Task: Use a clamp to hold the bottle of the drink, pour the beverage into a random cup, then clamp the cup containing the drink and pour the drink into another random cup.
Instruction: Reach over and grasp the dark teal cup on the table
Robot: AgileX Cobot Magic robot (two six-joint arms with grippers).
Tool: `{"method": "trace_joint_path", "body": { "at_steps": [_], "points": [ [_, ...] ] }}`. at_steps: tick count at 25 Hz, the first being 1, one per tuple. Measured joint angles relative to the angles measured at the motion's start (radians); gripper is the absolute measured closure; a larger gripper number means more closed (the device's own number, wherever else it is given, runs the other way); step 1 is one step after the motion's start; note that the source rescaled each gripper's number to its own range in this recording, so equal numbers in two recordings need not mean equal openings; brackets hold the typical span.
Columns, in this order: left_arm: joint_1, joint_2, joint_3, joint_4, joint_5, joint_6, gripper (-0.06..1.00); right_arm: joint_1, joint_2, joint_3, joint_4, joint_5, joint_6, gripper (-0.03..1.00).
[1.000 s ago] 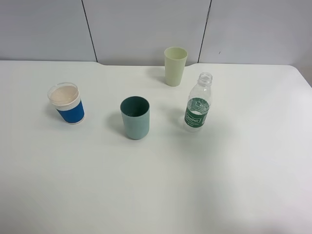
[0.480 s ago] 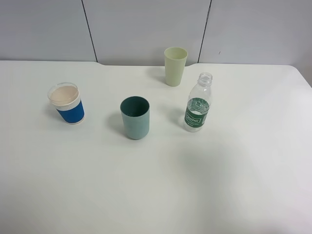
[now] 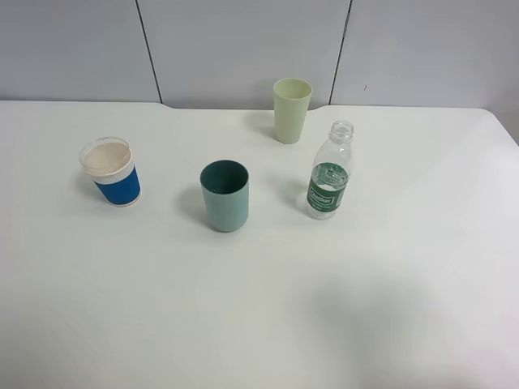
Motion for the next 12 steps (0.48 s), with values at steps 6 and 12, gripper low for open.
{"method": "trace_joint_path", "body": {
  "at_steps": [6,12],
  "points": [
    [0.000,0.000,0.000,0.000,0.000,0.000,-0.06,0.000,0.000,-0.009,-0.001,0.099,0.006,-0.03],
    [0.000,0.000,0.000,0.000,0.000,0.000,-0.06,0.000,0.000,-0.014,-0.001,0.225,0.006,-0.03]
  ]
}}
